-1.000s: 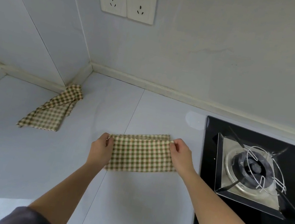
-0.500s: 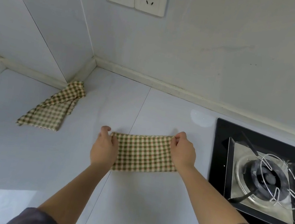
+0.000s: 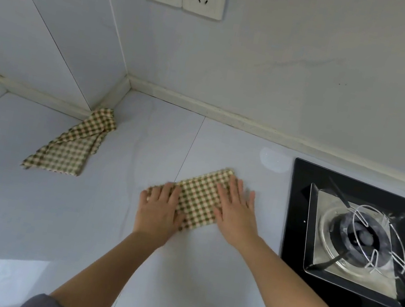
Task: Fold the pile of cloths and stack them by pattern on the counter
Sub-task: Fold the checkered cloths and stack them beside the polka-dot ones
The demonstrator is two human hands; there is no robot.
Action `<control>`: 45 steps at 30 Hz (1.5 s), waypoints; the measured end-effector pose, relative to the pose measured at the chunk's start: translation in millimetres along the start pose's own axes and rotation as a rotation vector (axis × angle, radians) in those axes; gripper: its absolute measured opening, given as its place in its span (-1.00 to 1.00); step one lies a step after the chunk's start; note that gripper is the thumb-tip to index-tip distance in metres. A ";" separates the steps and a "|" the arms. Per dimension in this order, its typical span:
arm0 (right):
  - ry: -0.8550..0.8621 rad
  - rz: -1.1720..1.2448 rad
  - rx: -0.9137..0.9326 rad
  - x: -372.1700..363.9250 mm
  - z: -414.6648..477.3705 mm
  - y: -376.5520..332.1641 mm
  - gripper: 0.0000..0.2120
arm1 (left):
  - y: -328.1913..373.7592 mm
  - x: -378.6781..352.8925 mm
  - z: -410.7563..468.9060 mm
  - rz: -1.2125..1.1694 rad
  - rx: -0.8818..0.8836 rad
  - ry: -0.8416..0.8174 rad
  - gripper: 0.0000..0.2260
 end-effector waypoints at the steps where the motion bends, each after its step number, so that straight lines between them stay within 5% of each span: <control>1: 0.072 0.076 -0.025 7.9 -5.9 2.8 -0.47 | -1.3 6.2 -1.4 -0.007 0.028 0.000 -0.56; 5: 0.318 0.231 0.044 8.6 -50.8 4.0 -0.55 | -10.9 10.3 -24.0 -0.227 0.129 0.010 -0.68; 11: 0.267 0.249 0.071 -17.2 -92.2 -2.5 -0.38 | -4.0 0.8 -42.8 -0.404 0.226 -0.177 -0.83; 18: 0.108 0.431 0.192 -15.6 -90.3 -24.7 -0.20 | 16.4 12.4 -53.1 -1.773 0.600 -0.353 -0.80; 25: 0.151 0.428 0.181 -24.5 -87.8 -28.9 -0.39 | 19.3 20.4 -65.5 -2.184 0.718 -0.335 -0.83; 28: 0.121 0.493 0.144 -26.5 -87.9 -27.1 -0.47 | 9.4 20.4 -71.2 -2.069 0.561 -0.343 -0.73; 33: 0.060 0.635 0.118 -22.6 -88.2 -21.9 -0.53 | -27.5 6.0 -76.6 -0.800 0.130 0.061 -0.73; 37: 0.013 0.653 0.139 -18.7 -88.1 -21.9 -0.49 | -24.0 -9.4 -61.6 -0.580 -0.095 0.198 -0.42; 41: 0.023 0.753 0.115 -8.5 -90.0 -19.5 -0.57 | -13.6 -5.5 -48.9 -0.516 -0.373 0.258 -0.49; 45: 0.029 0.849 0.052 6.7 -88.8 -18.9 -0.52 | -10.7 -2.5 -44.3 -0.430 -0.438 0.299 -0.52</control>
Point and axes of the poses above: each hand's wrist, its own z-axis towards the middle knuckle, its own x-axis out of the back of the hand, y = z × x, the point moved 5 cm from there along z, towards the middle knuckle, and after that the axes turned 8 degrees about -x, right-handed, at the moved point
